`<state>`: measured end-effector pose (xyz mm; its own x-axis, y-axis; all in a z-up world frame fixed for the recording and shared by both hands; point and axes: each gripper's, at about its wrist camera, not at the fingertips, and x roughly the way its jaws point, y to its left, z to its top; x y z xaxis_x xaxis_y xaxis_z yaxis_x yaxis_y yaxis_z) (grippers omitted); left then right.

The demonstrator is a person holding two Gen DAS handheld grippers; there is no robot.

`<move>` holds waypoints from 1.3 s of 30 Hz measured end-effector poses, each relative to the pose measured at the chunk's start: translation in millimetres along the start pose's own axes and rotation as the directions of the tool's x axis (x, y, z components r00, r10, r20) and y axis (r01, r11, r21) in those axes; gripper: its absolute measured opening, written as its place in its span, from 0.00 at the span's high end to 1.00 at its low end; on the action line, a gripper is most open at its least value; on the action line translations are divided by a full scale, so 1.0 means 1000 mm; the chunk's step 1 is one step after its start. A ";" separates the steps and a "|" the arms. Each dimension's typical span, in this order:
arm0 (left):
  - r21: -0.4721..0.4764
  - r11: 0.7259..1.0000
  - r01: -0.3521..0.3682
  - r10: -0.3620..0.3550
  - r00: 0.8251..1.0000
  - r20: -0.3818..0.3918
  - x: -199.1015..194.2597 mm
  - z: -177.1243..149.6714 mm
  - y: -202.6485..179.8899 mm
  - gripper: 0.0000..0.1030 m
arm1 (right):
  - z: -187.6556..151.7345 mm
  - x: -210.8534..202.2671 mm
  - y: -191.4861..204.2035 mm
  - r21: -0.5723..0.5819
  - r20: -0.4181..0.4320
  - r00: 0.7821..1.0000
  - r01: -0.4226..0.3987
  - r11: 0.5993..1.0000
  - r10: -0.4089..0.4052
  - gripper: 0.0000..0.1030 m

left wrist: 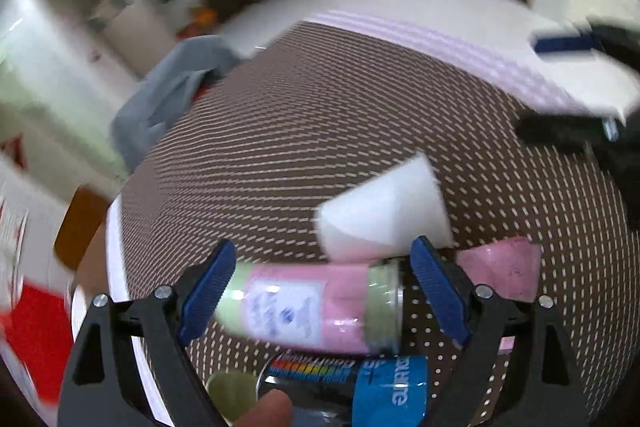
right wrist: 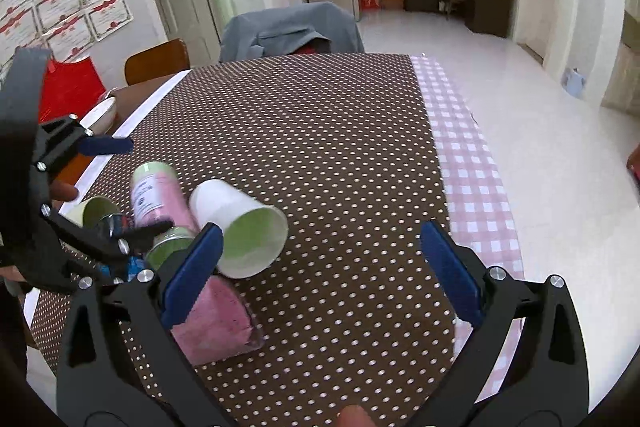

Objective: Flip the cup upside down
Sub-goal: 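Reach the left tool to the white paper cup and grasp it, then lift the white paper cup with the left tool and turn it upright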

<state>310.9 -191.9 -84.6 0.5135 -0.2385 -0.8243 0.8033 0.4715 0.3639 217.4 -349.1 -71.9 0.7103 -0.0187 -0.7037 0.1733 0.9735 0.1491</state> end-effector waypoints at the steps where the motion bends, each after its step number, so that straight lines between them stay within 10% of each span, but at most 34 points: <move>1: 0.045 0.999 0.023 -0.022 1.000 -0.013 0.004 0.003 -0.004 0.15 | 0.001 0.002 -0.004 0.010 -0.004 1.000 0.001 1.000 -0.001 0.06; 8: 0.254 0.953 0.166 -0.130 0.980 -0.151 0.040 0.019 -0.021 0.15 | 0.003 0.013 -0.026 0.059 -0.027 0.999 0.023 0.998 -0.021 0.06; 21: 0.222 0.914 0.340 -0.278 0.923 -0.267 0.077 0.053 0.003 0.15 | -0.006 0.024 -0.055 0.137 -0.053 0.998 0.033 0.990 -0.026 0.06; 26: 0.207 0.915 0.347 -0.285 0.917 -0.279 0.105 0.078 0.008 0.31 | -0.011 0.025 -0.057 0.149 -0.053 0.998 0.030 0.988 -0.023 0.06; 39: 0.238 0.904 0.357 -0.279 0.910 -0.306 0.149 0.104 -0.016 0.31 | -0.018 0.024 -0.062 0.174 -0.063 0.997 0.048 0.984 -0.038 0.06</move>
<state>405.6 -323.3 -167.9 0.1512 -0.0889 -0.9845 0.9806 0.1391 0.1380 212.0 -405.4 -110.4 0.6588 -0.0408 -0.7512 0.3230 0.9171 0.2335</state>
